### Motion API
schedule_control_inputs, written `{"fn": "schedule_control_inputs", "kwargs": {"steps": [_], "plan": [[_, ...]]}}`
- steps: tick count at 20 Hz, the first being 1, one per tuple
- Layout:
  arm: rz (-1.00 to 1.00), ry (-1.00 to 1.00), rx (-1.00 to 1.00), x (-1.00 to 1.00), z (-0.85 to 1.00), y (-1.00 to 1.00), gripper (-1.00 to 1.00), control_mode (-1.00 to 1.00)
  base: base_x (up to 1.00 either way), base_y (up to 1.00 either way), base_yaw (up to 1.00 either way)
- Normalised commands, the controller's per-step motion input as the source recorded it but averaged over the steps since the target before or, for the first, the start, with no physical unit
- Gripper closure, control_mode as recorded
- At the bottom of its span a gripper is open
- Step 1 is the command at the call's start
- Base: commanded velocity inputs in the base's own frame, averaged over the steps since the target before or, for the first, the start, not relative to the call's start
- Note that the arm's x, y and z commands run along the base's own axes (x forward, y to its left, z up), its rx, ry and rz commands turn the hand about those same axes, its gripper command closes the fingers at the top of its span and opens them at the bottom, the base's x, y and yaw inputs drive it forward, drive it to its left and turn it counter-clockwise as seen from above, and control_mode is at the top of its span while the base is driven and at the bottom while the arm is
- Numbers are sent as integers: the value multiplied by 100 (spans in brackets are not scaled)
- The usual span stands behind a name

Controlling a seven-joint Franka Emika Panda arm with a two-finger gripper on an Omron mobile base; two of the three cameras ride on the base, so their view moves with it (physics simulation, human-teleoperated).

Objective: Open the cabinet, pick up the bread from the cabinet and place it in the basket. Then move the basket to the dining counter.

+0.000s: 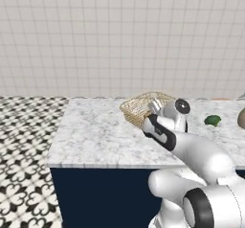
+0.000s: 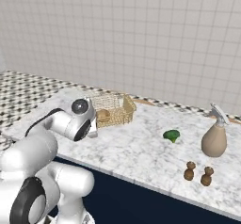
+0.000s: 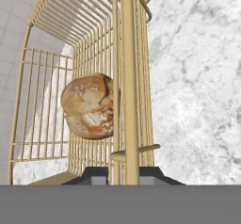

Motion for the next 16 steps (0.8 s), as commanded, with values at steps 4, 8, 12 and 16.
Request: {"fn": "schedule_control_inputs", "kwargs": {"steps": [4,8,12,16], "plan": [[1,7,0,65,-60,0,100,-100,0,0,0],[1,15,-2,58,-70,0,100,-100,0,0,0],[0,14,-2,52,-65,0,100,-100,0,0,0],[1,2,0,17,-20,0,-100,-100,0,0,0]]}}
